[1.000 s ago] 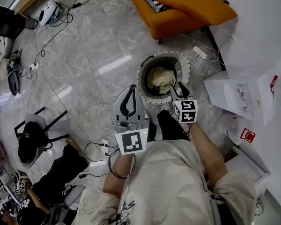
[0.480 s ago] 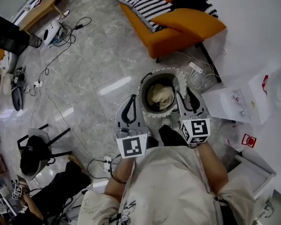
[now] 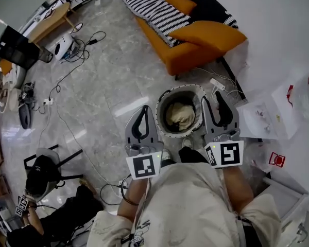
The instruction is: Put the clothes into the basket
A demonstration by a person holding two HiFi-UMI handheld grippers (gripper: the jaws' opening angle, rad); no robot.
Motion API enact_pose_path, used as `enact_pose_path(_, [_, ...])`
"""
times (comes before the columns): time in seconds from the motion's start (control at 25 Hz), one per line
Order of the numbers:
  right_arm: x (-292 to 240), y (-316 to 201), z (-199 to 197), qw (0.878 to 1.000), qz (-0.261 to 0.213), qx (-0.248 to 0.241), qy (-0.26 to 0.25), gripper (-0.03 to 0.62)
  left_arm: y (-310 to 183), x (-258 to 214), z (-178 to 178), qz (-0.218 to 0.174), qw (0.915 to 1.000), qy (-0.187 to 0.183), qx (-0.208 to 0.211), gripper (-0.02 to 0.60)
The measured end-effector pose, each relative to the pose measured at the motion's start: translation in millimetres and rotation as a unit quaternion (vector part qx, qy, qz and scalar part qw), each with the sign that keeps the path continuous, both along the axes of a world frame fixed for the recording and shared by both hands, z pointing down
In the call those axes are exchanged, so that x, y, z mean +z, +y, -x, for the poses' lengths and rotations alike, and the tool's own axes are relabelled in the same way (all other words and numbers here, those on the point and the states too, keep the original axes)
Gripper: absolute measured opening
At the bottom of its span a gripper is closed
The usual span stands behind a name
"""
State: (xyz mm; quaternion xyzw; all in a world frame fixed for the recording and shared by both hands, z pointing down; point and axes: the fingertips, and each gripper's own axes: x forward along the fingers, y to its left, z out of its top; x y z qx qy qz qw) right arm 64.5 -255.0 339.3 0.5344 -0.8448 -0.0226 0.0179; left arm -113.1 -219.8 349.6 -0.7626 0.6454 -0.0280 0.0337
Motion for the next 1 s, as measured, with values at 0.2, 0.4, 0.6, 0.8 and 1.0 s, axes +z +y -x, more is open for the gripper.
enact_pose_path(0.2, [-15,4,-10,1.000,-0.024,0.014,0.006,0.131,0,-12,-1,-0.014,0.9999,-0.006,0.001,0.002])
enact_pose_path(0.4, [-16,2,-21,0.999,-0.027,0.038,0.012,0.039,-1,-15,-2,-0.016,0.9999,-0.006,0.002,0.002])
enact_pose_path(0.6, [-12,1,-27,0.999,-0.017,0.042,-0.001,-0.012,-2,-12,-8,-0.013,0.9999,-0.009,0.006,0.002])
enact_pose_path(0.8, [-10,-4,-28,0.999,-0.011,0.042,0.002,-0.012,-6,-13,-10,-0.012,0.9999,-0.008,0.008,0.002])
enact_pose_path(1.0, [-4,-7,-31,0.999,-0.004,0.040,0.001,-0.012,-7,-8,-12,-0.008,0.9999,-0.007,0.006,0.002])
